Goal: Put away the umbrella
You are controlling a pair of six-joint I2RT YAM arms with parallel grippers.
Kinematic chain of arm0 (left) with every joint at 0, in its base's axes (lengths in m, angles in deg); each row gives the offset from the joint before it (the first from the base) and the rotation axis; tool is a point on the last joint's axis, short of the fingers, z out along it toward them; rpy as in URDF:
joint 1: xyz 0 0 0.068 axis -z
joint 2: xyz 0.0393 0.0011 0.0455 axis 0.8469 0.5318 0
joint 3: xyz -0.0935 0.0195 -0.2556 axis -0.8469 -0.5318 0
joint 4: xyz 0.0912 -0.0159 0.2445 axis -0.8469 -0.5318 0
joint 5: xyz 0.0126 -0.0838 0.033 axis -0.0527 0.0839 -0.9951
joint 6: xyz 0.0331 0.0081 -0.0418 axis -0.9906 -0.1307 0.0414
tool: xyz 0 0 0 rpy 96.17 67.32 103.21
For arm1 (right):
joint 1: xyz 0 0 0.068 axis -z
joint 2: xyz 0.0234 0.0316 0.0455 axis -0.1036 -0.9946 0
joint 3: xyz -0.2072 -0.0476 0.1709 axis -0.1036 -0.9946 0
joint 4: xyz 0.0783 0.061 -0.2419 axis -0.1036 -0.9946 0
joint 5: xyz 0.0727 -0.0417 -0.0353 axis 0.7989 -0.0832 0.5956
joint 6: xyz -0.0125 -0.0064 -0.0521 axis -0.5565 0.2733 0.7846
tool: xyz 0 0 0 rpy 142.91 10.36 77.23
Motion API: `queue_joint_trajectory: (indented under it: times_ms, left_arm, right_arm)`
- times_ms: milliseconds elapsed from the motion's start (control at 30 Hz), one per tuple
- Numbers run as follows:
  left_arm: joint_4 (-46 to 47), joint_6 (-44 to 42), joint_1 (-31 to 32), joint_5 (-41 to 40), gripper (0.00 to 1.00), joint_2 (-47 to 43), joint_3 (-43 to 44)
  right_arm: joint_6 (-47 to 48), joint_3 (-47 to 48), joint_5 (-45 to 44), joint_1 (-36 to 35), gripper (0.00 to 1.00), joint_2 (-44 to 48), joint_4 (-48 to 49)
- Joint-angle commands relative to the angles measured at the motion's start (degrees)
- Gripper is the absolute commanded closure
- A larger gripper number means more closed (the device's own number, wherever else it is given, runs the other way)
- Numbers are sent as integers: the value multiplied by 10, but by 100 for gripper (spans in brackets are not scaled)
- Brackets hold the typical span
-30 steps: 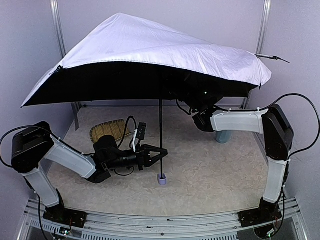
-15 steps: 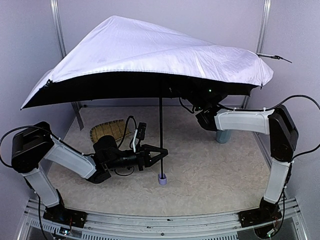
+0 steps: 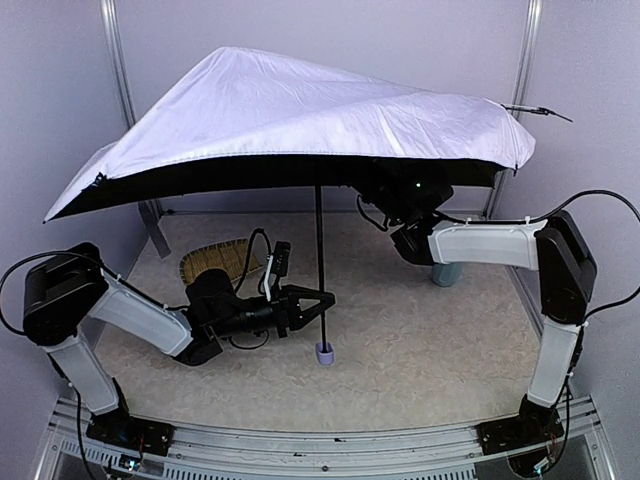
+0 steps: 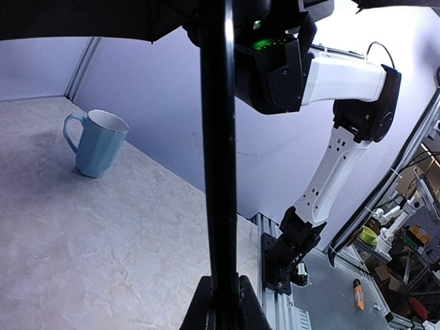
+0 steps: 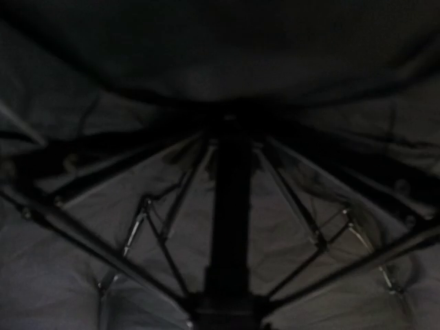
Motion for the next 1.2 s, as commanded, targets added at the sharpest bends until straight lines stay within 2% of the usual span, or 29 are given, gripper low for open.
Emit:
queue_joint_trajectory:
  times_ms: [0,100,233,367,533,733,833,967,1167]
  left_arm:
    - [43,-36,8,19,100,-4,12]
    - [36,-40,8,16,100,-6,11]
    - [10,-49,8,-14,100,-18,15]
    - [-76,-75,10,-90,100,-40,30]
    - [-139,-110,15,-160,100,-68,38]
    - [-173,-119,18,-187,100,-74,57]
    - [-173,-120,20,-190,100,-68,60]
    - [-170,-119,23,-191,100,-64,60]
    - [-170,-120,27,-193,100,-57,63]
  right_arm:
    - [15,-6,-24,12,100,20,9]
    - [28,-10,-26,14,99,28,-5]
    - [81,-26,-53,12,64,53,-59]
    - [205,-56,-151,-9,51,93,-129]
    - [337,-84,-260,-41,48,123,-186]
    - [405,-94,-308,-74,37,129,-207]
    - [420,-83,-319,-78,36,128,-216]
    - [438,-59,-330,-81,36,124,-228]
    - [447,-27,-321,-82,46,111,-245]
